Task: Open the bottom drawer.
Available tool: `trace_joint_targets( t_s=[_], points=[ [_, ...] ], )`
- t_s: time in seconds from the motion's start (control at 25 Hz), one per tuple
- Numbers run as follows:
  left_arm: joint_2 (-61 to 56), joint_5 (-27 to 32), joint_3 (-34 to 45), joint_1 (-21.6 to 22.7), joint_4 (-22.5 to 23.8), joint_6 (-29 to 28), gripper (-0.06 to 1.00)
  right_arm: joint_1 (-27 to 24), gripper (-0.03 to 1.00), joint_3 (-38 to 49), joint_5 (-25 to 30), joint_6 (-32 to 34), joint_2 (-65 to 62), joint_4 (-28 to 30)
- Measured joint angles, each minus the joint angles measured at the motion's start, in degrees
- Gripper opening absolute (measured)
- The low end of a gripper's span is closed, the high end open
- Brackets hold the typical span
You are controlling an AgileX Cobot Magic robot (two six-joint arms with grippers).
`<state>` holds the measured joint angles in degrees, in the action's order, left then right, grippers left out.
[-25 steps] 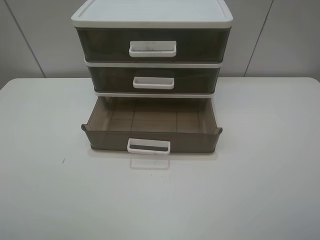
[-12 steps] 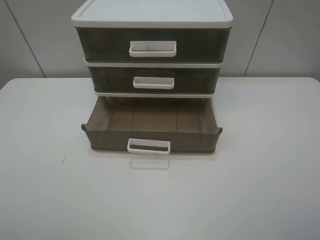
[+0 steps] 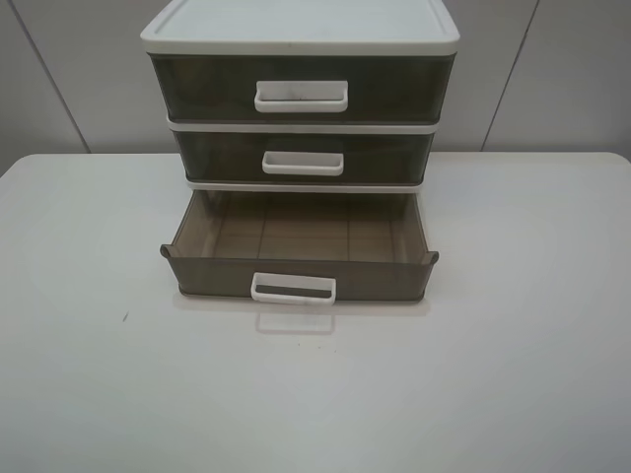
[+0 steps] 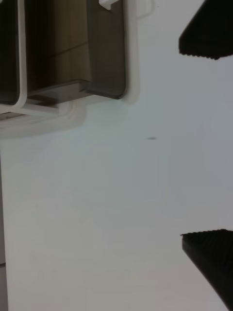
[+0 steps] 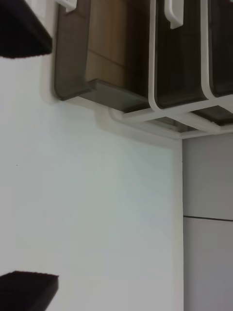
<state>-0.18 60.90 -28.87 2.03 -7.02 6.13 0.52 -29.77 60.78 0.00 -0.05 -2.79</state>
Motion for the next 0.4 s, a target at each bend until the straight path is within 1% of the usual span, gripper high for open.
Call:
trace_joint_targets(
  t_s=[0.4],
  points=[
    [0.0,0.0,0.0,0.0,0.11,0.0,0.72,0.0,0.76,0.0,0.0,0.0,0.0,0.0]
  ],
)
